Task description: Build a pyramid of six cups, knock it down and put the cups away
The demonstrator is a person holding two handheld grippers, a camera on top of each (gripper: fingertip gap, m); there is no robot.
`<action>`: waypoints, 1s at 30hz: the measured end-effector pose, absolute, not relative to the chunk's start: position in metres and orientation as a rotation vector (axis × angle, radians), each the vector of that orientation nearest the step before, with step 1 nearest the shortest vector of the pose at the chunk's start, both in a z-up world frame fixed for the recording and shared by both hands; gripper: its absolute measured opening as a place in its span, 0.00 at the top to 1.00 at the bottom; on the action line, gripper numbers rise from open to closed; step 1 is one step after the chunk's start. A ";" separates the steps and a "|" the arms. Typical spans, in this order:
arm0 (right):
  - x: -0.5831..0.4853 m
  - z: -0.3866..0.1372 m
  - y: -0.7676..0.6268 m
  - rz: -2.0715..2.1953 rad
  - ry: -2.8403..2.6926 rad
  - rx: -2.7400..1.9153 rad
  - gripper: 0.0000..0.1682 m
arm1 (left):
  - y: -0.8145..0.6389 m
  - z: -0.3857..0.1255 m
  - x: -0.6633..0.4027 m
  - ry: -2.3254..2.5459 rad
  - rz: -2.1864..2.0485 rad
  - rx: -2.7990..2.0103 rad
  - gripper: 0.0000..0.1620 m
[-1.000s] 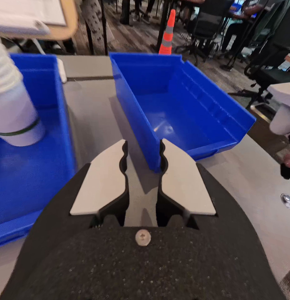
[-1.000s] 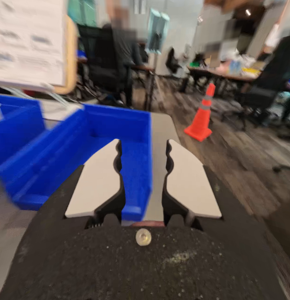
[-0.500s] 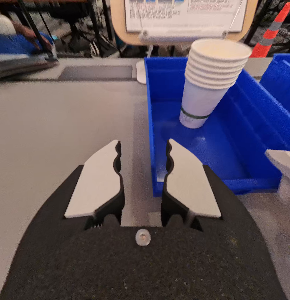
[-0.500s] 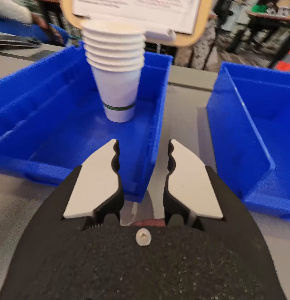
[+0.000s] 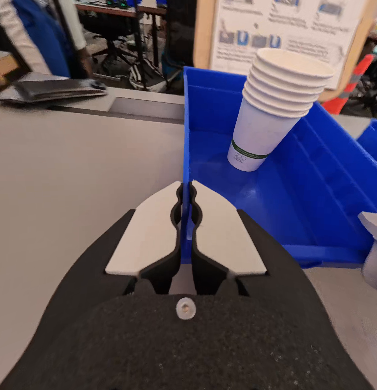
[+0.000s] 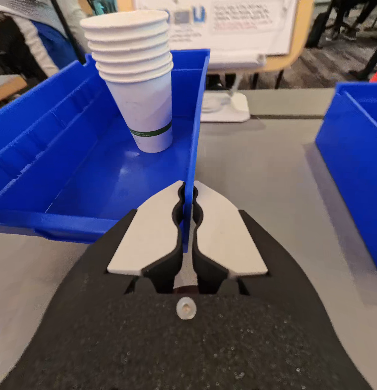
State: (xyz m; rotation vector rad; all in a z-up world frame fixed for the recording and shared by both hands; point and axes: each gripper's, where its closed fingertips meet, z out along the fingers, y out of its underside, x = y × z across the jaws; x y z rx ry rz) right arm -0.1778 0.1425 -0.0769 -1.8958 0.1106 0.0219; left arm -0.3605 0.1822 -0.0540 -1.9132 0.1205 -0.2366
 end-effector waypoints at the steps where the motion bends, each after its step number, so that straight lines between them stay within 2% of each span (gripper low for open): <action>1: -0.197 -0.070 0.148 0.024 0.092 -1.884 0.98 | 0.185 -0.048 -0.380 0.094 -0.226 -1.908 0.98; 8: -0.316 -0.062 0.184 0.101 0.076 -1.862 0.98 | 0.208 -0.024 -0.499 0.125 -0.131 -1.855 0.98; 19: -0.360 -0.118 0.214 0.033 0.088 -1.963 0.98 | 0.243 -0.102 -0.552 0.152 -0.185 -1.952 0.98; 26: -0.361 -0.123 0.210 0.127 0.006 -1.939 0.96 | 0.244 -0.105 -0.553 0.132 -0.168 -1.964 0.96; 27: -0.361 -0.119 0.205 0.154 -0.045 -1.946 0.93 | 0.240 -0.103 -0.552 0.118 -0.188 -1.979 0.90; 28: -0.360 -0.111 0.196 0.186 -0.097 -1.938 0.88 | 0.236 -0.097 -0.552 0.092 -0.210 -1.972 0.79; 29: -0.358 -0.101 0.186 0.229 -0.158 -1.918 0.84 | 0.230 -0.085 -0.553 0.066 -0.217 -1.950 0.73; 30: -0.351 -0.089 0.175 0.252 -0.210 -1.895 0.79 | 0.223 -0.071 -0.553 0.045 -0.209 -1.917 0.73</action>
